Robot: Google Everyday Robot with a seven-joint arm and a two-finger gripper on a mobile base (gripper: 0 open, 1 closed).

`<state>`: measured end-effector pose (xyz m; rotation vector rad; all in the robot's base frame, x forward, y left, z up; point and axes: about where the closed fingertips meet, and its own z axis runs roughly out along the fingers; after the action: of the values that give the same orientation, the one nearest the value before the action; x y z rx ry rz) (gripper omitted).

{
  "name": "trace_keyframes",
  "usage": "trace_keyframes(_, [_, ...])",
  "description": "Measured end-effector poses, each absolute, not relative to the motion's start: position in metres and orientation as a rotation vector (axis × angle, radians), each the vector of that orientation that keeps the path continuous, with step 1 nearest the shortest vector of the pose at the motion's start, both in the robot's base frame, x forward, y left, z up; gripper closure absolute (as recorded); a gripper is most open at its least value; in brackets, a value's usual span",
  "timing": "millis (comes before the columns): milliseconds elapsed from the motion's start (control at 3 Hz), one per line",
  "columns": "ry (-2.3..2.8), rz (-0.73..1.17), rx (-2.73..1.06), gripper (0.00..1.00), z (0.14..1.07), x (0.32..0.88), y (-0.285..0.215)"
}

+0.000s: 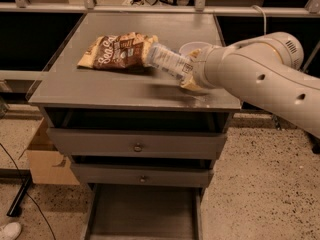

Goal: Pick blue plastic bottle from bottom drawer and place on counter

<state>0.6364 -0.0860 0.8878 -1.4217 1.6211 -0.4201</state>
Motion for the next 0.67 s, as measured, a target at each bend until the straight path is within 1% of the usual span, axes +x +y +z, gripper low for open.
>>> trace_keyframes(667, [1.632,-0.28,-1.467,1.0,0.859,0.633,-0.06])
